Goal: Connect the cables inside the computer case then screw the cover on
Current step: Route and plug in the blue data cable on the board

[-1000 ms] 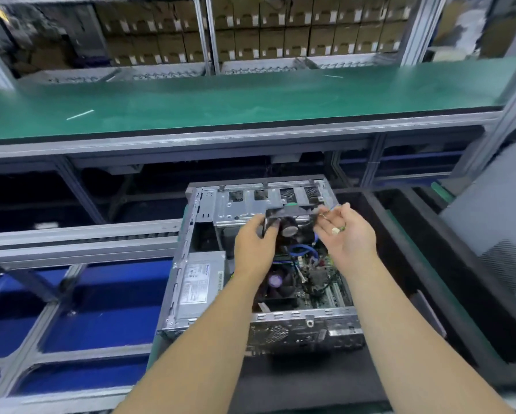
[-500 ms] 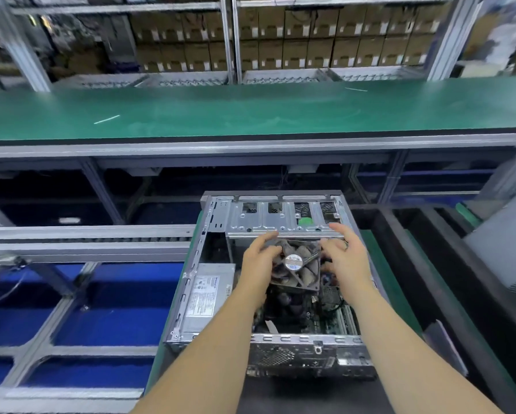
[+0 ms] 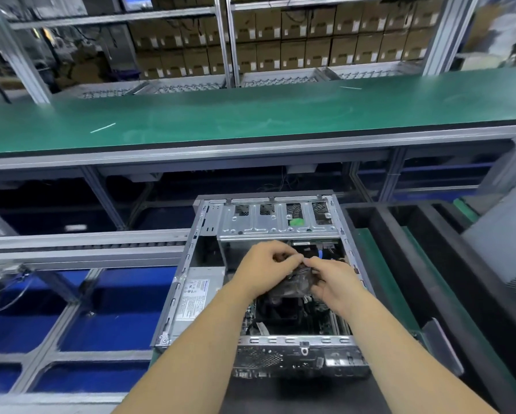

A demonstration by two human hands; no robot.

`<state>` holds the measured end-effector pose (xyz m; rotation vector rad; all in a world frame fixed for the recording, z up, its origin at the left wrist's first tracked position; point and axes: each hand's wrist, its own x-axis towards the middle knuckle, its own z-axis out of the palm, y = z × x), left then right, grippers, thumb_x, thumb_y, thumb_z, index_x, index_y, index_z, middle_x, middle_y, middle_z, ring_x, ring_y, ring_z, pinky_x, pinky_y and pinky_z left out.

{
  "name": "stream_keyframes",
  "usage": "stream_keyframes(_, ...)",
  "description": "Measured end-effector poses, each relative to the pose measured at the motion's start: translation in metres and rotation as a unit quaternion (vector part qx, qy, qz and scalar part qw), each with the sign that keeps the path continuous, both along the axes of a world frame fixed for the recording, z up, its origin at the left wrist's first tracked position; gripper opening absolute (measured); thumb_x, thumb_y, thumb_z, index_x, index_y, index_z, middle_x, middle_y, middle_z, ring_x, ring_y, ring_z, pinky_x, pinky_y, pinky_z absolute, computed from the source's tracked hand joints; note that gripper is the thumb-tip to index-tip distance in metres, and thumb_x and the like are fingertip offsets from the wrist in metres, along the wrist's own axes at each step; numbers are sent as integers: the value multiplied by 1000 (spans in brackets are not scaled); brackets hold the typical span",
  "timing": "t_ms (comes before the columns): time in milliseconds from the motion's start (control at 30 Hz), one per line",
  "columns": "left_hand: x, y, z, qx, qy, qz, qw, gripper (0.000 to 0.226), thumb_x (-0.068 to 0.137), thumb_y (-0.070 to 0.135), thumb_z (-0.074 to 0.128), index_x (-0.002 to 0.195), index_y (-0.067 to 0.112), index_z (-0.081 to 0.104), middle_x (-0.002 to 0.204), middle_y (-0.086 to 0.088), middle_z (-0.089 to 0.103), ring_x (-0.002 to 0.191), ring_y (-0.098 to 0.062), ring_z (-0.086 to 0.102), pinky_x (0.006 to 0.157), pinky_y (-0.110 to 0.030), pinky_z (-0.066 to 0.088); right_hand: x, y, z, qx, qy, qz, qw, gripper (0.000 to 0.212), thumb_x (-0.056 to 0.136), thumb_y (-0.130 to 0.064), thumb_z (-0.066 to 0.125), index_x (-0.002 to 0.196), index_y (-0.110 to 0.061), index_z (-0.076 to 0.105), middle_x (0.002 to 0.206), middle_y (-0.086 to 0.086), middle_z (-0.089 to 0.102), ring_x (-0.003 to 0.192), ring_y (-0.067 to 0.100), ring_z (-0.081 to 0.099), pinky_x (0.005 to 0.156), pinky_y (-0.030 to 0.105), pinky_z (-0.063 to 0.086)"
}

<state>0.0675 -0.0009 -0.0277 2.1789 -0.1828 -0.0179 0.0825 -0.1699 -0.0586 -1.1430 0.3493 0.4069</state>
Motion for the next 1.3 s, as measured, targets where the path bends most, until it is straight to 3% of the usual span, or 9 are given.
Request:
stream_keyframes(167, -3, 1, 36, -15, 140, -148, 979, 36, 69, 62, 75, 101, 47, 73, 103, 19, 73, 95, 6, 66, 78, -12, 49, 2, -1, -3, 76, 37, -8, 996, 20, 91, -5, 69, 106, 7, 72, 84, 20, 72, 61, 22, 71, 50, 26, 56)
stream_keyframes(300, 2, 7, 47, 58, 172, -185, 966, 55, 73, 53, 81, 124, 42, 63, 121, 22, 65, 112, 0, 60, 102, -30, 47, 2, -1, -1, 105, 34, -14, 994, 34, 92, -21, 72, 113, 4, 66, 87, 20, 73, 69, 27, 73, 56, 32, 60)
stream_keyframes(400, 0, 14, 45, -49, 236, -115, 964, 54, 74, 63, 72, 117, 31, 66, 114, 3, 73, 106, -20, 69, 100, -48, 52, 1, -1, 2, 5, -21, 15, 1000, 48, 93, -49, 66, 109, -4, 63, 73, 17, 74, 60, 29, 71, 51, 32, 56)
stream_keyframes(500, -3, 20, 37, -170, 308, -35, 936, 62, 77, 68, 64, 119, 23, 64, 107, -7, 75, 97, -30, 73, 79, -45, 59, -3, 5, 4, -95, -138, 23, 986, 48, 94, -54, 62, 120, -14, 62, 72, 8, 73, 58, 25, 68, 53, 37, 58)
stream_keyframes(667, -4, 21, 23, -246, 274, 96, 925, 46, 84, 58, 56, 109, 21, 65, 94, -5, 77, 76, -23, 75, 55, -34, 55, -6, 8, 3, -186, -235, 24, 954, 62, 95, -27, 70, 149, -21, 41, 91, -4, 74, 70, 14, 72, 59, 29, 59)
stream_keyframes(833, -5, 23, 13, -379, 278, 124, 874, 37, 95, 41, 56, 122, 15, 53, 105, -13, 75, 88, -33, 74, 64, -46, 58, -11, 12, 4, -240, -241, 141, 930, 81, 87, -35, 76, 155, -36, 31, 114, -5, 67, 89, 9, 71, 65, 22, 57)
stream_keyframes(1033, -8, 23, 12, -340, 239, 111, 903, 21, 92, 38, 61, 106, 24, 57, 105, -9, 73, 87, -34, 74, 67, -59, 59, -8, 9, 2, -251, -236, 91, 934, 63, 95, -35, 68, 151, -27, 41, 102, 2, 74, 87, 15, 72, 68, 29, 60)
stream_keyframes(1200, -11, 22, 17, -399, 232, 18, 887, 31, 99, 50, 49, 118, 36, 69, 132, -7, 58, 110, -33, 66, 72, -54, 58, -9, 9, -1, -214, -234, 179, 931, 67, 82, -75, 59, 135, -34, 59, 126, -6, 69, 110, 7, 68, 92, 39, 59)
stream_keyframes(1300, -8, 21, 14, -292, 160, 10, 943, 30, 95, 24, 62, 117, 42, 69, 123, 6, 64, 107, -20, 68, 62, -39, 60, -10, 9, 0, -137, -197, 185, 953, 84, 62, -91, 62, 126, -37, 64, 124, -6, 71, 117, 17, 66, 101, 45, 51)
